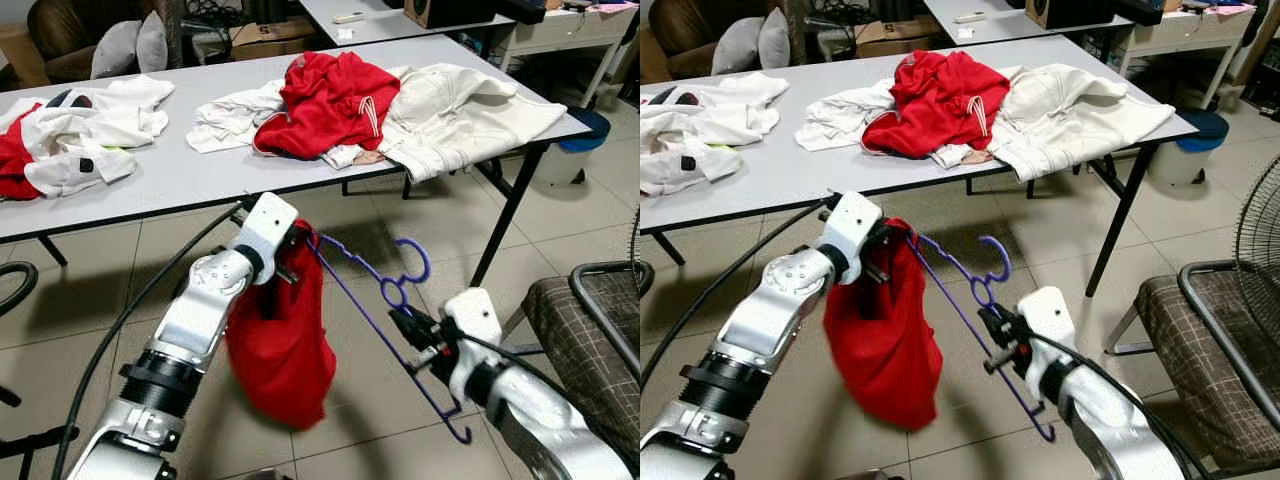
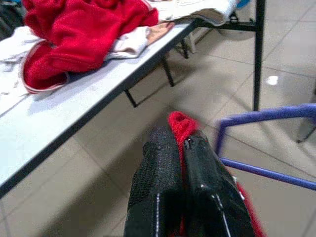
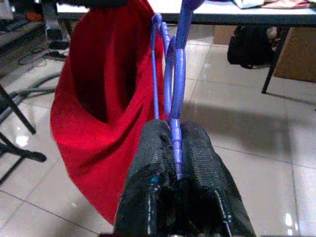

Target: Hang hanger

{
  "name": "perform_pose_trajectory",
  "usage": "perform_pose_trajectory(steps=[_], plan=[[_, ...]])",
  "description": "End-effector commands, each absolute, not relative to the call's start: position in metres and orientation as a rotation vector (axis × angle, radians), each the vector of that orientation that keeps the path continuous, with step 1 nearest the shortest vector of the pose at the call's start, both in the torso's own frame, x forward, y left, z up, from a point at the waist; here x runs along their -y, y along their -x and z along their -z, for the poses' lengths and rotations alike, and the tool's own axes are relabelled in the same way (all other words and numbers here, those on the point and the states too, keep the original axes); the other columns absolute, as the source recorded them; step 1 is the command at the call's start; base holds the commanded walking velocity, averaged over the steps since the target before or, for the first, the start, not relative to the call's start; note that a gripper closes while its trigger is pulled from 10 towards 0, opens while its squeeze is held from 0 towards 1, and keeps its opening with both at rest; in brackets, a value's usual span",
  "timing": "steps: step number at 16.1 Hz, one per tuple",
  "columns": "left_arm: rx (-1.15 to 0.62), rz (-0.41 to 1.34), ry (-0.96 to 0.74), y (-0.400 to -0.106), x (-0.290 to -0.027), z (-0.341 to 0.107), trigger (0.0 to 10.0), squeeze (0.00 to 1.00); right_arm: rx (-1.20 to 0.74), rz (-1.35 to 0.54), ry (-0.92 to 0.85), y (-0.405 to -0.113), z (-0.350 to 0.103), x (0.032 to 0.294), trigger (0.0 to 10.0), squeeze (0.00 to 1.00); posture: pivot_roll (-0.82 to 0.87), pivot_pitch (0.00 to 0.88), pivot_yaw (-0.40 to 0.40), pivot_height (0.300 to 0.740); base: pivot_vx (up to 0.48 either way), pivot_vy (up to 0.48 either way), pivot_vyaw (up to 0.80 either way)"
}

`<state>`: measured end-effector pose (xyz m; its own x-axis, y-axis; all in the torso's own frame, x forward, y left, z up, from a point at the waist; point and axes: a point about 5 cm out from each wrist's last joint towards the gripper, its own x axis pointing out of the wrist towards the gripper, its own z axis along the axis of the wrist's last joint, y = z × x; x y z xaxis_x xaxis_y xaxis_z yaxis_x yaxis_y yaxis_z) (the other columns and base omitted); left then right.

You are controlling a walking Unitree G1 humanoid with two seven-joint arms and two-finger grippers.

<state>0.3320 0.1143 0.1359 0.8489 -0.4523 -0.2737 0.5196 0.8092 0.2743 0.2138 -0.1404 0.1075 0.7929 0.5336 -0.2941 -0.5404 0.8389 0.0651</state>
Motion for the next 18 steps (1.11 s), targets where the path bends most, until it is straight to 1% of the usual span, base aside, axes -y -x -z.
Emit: perform_pose_trajectory(steps=[1,5,10,13,15,17,18], plan=[[-0.166,0.547,-0.330,-0.334,-0.109,-0.150,0.0,0.00,-0.300,-0.607,-0.008,-0.220,-0.108,0.138,10.0,0.00,-0.07,0.000,0.073,0.740,0.000,0.000,0.00],[-0.152,0.559,-0.299,-0.334,-0.107,-0.157,0.0,0.00,-0.334,-0.701,-0.002,-0.222,-0.104,0.132,10.0,0.00,-0.05,0.000,0.069,0.740,0.000,0.000,0.00],[-0.130,0.569,-0.321,-0.334,-0.109,-0.162,0.0,0.00,-0.398,-0.817,0.004,-0.216,-0.099,0.129,10.0,0.00,-0.05,0.000,0.071,0.740,0.000,0.000,0.00],[-0.143,0.645,-0.301,-0.332,-0.106,-0.169,0.0,0.00,-0.365,-0.717,0.015,-0.234,-0.100,0.137,10.0,0.00,-0.06,0.000,0.077,0.740,0.000,0.000,0.00],[-0.162,0.684,-0.282,-0.328,-0.102,-0.172,0.0,0.00,-0.324,-0.675,-0.050,-0.247,-0.104,0.136,10.0,0.00,-0.05,0.000,0.078,0.740,0.000,0.000,0.00],[-0.184,0.689,-0.282,-0.326,-0.102,-0.170,0.0,0.00,-0.276,-0.622,-0.175,-0.259,-0.108,0.137,10.0,0.00,-0.05,0.000,0.073,0.740,0.000,0.000,0.00],[-0.188,0.689,-0.288,-0.326,-0.102,-0.169,0.0,0.00,-0.249,-0.628,-0.259,-0.264,-0.112,0.135,10.0,0.00,-0.04,0.000,0.072,0.740,0.000,0.000,0.00]])
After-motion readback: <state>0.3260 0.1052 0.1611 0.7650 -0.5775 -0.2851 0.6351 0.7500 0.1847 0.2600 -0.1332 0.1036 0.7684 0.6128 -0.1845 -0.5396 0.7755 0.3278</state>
